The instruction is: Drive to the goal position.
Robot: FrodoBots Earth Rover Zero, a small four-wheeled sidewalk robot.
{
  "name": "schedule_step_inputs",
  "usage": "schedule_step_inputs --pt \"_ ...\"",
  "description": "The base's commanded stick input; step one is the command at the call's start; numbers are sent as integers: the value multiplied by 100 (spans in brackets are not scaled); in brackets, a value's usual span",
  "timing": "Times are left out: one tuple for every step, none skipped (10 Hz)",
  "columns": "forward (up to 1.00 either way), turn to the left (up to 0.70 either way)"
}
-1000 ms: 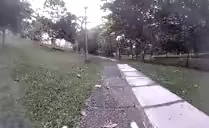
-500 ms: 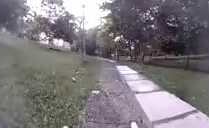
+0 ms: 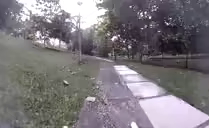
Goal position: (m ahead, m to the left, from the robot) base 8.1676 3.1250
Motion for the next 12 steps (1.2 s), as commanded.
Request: schedule_step_inputs --pt "0 -70" --pt "0 -70" --pt "67 -16" --pt "70 -14" --pt "70 -14" --pt "70 -14" --pt "70 -14" --pt "70 -14" --pt "70 -14" --pt "70 -14" --pt "70 -14" --pt "70 -14"
